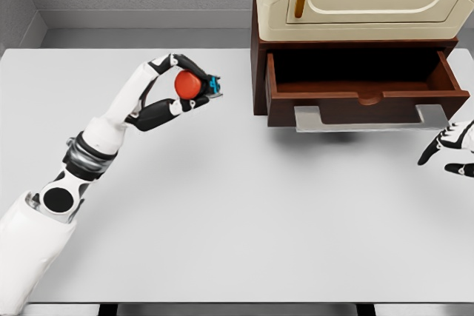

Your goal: Put the switch into the drawer with left arm, and close the drawer with right arm

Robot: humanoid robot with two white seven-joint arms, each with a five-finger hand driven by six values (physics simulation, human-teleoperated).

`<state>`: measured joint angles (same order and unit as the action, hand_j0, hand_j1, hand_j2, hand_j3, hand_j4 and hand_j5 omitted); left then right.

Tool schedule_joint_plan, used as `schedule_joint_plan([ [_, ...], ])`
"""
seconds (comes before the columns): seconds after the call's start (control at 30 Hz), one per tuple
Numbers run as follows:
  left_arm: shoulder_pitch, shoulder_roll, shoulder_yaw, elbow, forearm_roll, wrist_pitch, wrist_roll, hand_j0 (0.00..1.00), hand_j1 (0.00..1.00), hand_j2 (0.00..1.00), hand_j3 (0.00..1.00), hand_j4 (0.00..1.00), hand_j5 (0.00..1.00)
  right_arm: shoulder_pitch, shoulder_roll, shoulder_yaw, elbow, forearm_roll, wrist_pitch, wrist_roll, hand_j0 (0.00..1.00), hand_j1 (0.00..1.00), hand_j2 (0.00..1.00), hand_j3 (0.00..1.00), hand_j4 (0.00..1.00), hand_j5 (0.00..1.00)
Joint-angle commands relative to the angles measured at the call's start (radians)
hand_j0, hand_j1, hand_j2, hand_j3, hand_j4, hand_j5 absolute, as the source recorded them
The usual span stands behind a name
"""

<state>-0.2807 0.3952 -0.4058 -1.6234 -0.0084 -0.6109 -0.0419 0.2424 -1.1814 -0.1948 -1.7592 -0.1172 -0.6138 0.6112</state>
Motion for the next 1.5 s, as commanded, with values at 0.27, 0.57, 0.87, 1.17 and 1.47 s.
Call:
schedule_joint_plan([
  [0.27, -0.045, -0.073, 0.001, 0.0, -0.136, 0.037, 0.0, 0.38, 0.38, 0.38, 0.38, 0.38, 0.38, 0.0, -0.001, 0.0, 0.0, -0.007, 0.003, 0.0, 0.59, 0.59, 0.59, 0.59, 0.59, 0.59],
  [0.57, -0.091, -0.118, 0.002, 0.0, -0.18, 0.045, 0.002, 0.38, 0.38, 0.38, 0.38, 0.38, 0.38, -0.002, -0.001, 0.0, 0.0, -0.007, 0.003, 0.0, 0.6, 0.6, 0.6, 0.6, 0.6, 0.6],
  [0.87, -0.117, -0.216, 0.002, 0.007, -0.303, 0.088, 0.002, 0.38, 0.38, 0.38, 0.38, 0.38, 0.38, -0.002, -0.001, 0.0, 0.0, -0.007, 0.003, 0.0, 0.6, 0.6, 0.6, 0.6, 0.6, 0.6],
  [1.17, -0.153, -0.269, 0.002, 0.023, -0.384, 0.091, 0.002, 0.38, 0.38, 0.38, 0.38, 0.38, 0.38, -0.002, -0.001, 0.002, 0.0, -0.007, 0.003, 0.0, 0.6, 0.6, 0.6, 0.6, 0.6, 0.6],
  [1.47, -0.204, -0.38, -0.004, 0.106, -0.519, 0.111, 0.002, 0.38, 0.38, 0.38, 0.38, 0.38, 0.38, 0.011, -0.003, 0.009, 0.0, -0.005, 0.003, 0.0, 0.6, 0.6, 0.6, 0.6, 0.6, 0.6],
])
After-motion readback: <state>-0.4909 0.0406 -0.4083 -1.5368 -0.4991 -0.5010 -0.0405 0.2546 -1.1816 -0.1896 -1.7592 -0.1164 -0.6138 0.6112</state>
